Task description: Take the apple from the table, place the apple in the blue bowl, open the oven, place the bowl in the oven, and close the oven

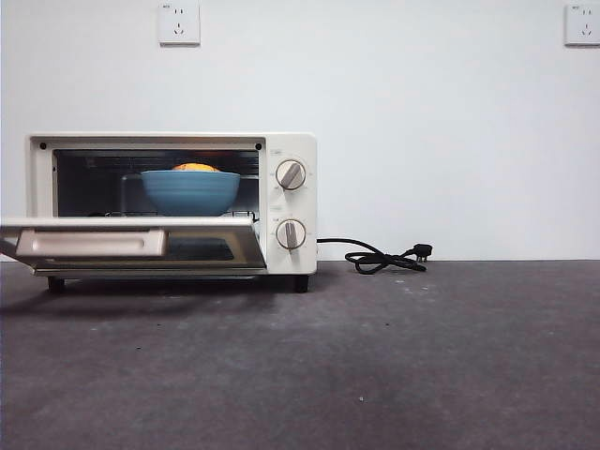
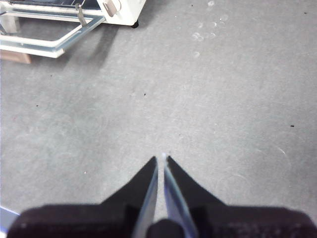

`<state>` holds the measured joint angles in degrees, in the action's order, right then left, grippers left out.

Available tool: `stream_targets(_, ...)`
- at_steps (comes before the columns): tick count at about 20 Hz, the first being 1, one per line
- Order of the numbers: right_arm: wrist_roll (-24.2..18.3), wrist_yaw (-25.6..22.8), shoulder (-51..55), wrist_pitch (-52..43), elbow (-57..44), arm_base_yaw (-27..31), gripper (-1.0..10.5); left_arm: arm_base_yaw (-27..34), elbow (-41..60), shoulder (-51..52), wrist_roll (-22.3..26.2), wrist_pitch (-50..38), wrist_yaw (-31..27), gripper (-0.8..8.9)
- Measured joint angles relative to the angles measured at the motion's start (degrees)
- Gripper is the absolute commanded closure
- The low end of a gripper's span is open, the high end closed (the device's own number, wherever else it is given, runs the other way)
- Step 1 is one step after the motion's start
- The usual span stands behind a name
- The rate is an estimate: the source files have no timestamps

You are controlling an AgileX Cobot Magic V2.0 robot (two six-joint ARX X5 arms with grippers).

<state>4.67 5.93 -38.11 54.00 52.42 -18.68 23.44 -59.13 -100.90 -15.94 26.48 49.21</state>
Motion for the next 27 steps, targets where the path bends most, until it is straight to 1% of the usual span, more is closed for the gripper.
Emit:
stream_targets(2, 0.1, 0.0, 0.0, 0.0, 0.0, 0.0, 9.2, 0.0, -0.2, 0.6, -3.0, -3.4, 1.6, 8.22)
stream_targets(8, 0.5, 0.0, 0.0, 0.0, 0.0, 0.0, 9.2, -0.6, -0.8, 4.4, -12.6, -12.7, 3.5, 8.22)
stream_targets(11, 0.7, 0.0, 0.0, -0.2, 0.0, 0.0, 9.2, -0.8, -0.8, 4.4, -19.4, -20.2, 6.9, 8.22)
stream_targets(15, 0.7, 0.0, 0.0, -0.3, 0.0, 0.0, 9.2, -1.4, -0.9, 4.4, -28.7, -29.7, 9.4, 8.22)
stream_targets(17, 0.8, 0.0, 0.0, -0.3, 0.0, 0.0, 9.2, -1.4, -0.9, 4.4, -32.4, -33.3, 10.8, 8.22)
stream_targets(19, 0.8, 0.0, -0.2, -0.1, 0.0, 0.0, 9.2, -1.4, -0.9, 4.5, -34.5, -34.9, 12.1, 8.22)
stream_targets(21, 0.9, 0.0, -0.6, 0.4, 0.0, 0.0, 9.6, -1.7, -0.9, 5.1, -35.4, -34.9, 12.9, 8.22)
stream_targets(24, 1.0, 0.0, -1.1, 0.3, 0.0, 0.0, 9.6, -2.3, -0.9, 7.8, -35.8, -34.9, 13.5, 8.22)
stream_targets(27, 0.9, 0.8, -1.1, 0.3, 0.0, 0.0, 9.6, -3.1, -0.9, 13.3, -35.2, -34.9, 15.1, 8.22)
